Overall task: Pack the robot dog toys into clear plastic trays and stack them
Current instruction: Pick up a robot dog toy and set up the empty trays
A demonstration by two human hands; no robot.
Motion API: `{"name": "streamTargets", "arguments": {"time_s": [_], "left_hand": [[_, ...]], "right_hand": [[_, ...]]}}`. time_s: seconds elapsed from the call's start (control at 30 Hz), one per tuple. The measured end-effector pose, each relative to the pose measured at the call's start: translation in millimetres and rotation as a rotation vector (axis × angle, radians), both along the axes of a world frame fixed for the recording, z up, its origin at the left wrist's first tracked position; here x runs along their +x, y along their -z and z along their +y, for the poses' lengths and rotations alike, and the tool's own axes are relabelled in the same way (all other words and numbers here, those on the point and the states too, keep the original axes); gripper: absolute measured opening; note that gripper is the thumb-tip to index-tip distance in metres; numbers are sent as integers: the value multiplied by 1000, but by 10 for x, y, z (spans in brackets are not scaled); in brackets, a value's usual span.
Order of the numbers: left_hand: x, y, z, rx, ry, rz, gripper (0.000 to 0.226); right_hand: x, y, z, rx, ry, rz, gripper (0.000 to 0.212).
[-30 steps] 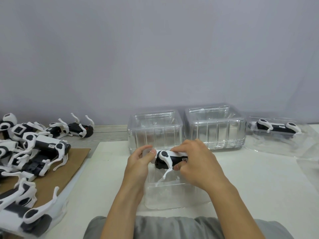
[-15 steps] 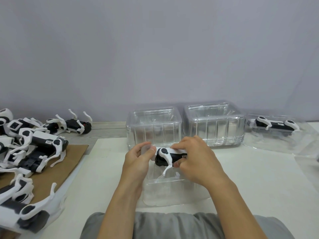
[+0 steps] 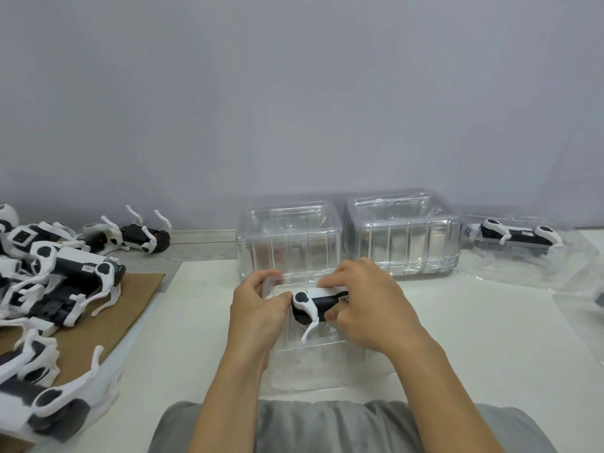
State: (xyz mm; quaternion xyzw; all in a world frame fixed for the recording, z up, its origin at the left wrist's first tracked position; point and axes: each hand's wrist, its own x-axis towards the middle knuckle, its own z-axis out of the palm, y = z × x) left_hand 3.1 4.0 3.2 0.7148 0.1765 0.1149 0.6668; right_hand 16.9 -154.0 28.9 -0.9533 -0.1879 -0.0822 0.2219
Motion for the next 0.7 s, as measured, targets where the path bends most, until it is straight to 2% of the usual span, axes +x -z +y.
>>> {"name": "streamTargets", "arguments": {"time_s": [0.2, 0.3, 0.43, 0.53, 0.7], "left_hand": [[-24, -17, -7, 16, -42, 19, 37], [-29, -31, -16, -9, -46, 17, 37], [-37, -39, -22, -2, -49, 11, 37], [-45, -51, -23, 9, -43, 11, 37], [-43, -53, -27, 17, -36, 7, 38]], "right_hand": [[20, -3, 2, -34, -21, 38, 23], [35, -41, -49, 107, -9, 109, 36], [-10, -120, 39, 229, -66, 52, 27], [-79, -98, 239, 221, -89, 69, 8], [-66, -34, 314, 246, -41, 34, 16]]}}
